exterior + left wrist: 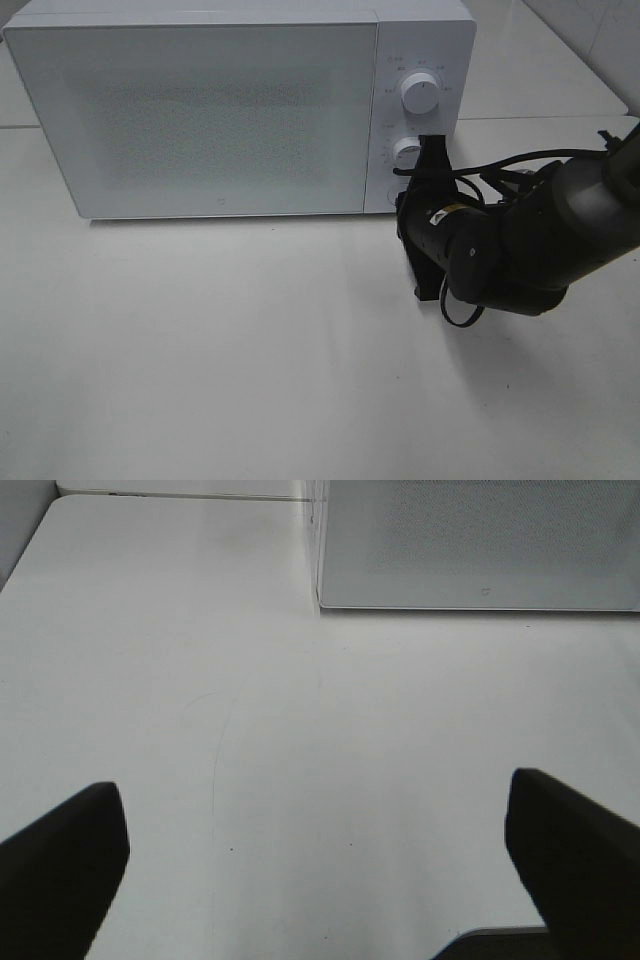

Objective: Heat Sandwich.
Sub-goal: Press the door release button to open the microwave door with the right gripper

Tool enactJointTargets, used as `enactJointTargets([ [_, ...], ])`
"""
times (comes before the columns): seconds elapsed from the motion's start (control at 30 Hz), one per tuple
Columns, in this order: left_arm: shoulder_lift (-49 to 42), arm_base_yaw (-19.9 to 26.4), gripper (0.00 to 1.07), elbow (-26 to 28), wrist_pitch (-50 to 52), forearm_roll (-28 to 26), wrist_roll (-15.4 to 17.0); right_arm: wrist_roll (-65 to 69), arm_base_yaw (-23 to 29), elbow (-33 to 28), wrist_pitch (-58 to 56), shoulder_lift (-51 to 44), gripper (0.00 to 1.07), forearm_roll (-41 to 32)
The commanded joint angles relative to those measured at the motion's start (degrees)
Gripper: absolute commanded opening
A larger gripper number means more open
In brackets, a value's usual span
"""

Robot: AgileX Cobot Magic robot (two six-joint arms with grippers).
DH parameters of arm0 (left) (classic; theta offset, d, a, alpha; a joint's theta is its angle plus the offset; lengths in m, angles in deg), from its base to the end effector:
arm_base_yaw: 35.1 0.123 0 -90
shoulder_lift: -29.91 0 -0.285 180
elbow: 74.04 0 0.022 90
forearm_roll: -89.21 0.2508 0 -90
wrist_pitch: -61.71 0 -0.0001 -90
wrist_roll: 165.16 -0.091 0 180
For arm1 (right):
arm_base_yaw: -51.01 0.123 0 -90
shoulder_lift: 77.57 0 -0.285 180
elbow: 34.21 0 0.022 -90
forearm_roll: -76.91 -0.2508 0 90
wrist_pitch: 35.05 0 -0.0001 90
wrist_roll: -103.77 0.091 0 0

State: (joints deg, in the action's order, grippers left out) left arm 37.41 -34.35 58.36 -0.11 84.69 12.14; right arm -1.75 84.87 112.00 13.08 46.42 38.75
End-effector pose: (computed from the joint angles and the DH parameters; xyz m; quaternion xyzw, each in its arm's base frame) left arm -0.0084 -0.0064 0.2807 0.0168 0.8514 -0.0236 0.5236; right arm 0.3113 0.1585 0.0993 0.5669 0.6139 0.3985 0.3781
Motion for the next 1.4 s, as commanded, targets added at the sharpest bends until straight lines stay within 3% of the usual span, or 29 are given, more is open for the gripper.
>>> enactJointTargets([
  [0.03, -0.3, 0.2, 0.97, -0.1, 0.5, -0.1, -0.1, -0.2, -0.5, 1.3, -0.6, 0.6, 0.0, 1.5],
  [0.63, -0.3, 0.2, 0.97, -0.1, 0.5, -0.1, -0.1, -1.7, -3.2, 7.5, -2.3, 5.3, 0.0, 1.9],
  [1.27, -0.3, 0.2, 0.97, -0.1, 0.5, -0.1, -0.1, -4.7, -5.2, 12.3, 3.2, 6.2, 0.0, 1.3],
  [1.4, -0.3, 0.2, 0.97, -0.1, 0.5, -0.1, -0.1, -4.9, -5.2, 14.3, 8.9, 7.4, 0.0, 0.2],
])
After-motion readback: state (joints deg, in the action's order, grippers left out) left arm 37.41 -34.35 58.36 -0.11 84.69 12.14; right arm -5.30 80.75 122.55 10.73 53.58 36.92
